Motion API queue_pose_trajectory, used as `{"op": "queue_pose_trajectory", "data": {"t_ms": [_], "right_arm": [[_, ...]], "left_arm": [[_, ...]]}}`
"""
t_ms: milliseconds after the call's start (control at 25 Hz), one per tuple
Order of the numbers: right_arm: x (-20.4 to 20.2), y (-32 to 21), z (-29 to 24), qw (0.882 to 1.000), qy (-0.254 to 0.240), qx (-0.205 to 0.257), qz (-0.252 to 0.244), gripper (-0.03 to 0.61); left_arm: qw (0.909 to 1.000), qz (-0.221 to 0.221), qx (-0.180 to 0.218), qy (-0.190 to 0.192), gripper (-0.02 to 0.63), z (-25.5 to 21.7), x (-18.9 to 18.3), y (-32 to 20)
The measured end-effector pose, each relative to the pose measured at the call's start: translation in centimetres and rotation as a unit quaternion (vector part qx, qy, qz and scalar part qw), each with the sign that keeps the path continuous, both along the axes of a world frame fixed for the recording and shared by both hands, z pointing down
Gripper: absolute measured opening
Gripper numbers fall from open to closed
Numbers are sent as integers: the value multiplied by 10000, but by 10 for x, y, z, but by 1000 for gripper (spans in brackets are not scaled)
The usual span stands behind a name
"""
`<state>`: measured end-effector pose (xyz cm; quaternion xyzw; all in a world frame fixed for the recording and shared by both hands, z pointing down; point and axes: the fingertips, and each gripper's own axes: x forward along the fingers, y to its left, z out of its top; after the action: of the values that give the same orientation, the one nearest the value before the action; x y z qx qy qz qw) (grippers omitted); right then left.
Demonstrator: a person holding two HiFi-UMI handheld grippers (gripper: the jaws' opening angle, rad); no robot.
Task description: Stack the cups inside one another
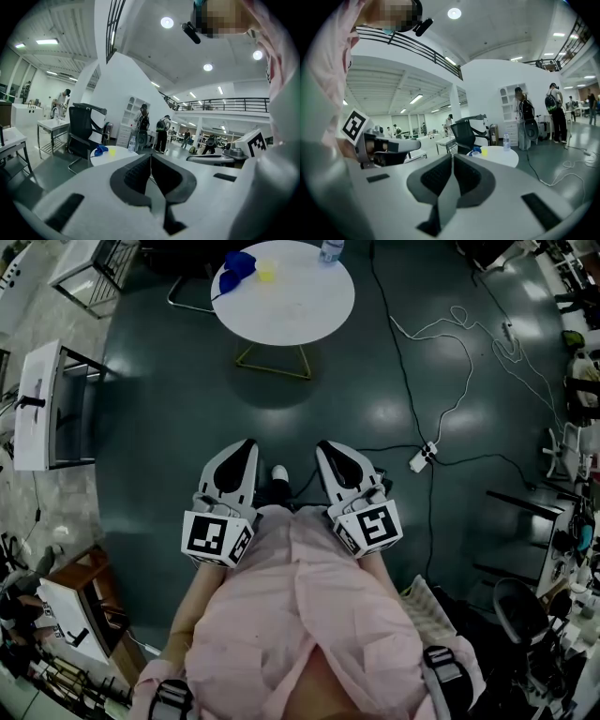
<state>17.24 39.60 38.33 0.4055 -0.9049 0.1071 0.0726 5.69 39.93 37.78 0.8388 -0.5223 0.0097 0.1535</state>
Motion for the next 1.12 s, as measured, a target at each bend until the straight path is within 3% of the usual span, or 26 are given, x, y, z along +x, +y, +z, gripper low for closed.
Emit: {"op": "queue_pose_trajectory", "data": {"t_ms": [400,680,1120], "right_arm": [[-40,-49,-1,9993,146,50,351,37],[-82,-90,-15,9983,-87,21,583,37],[-118,-107,-16,9980,-206,41,596,37]], "left_arm": [[9999,63,-36,143,18,0,-56,-54],[9994,328,-24,79,18,-11,-101,-98],[9985,512,-37,182,18,-13,-126,-125]]}}
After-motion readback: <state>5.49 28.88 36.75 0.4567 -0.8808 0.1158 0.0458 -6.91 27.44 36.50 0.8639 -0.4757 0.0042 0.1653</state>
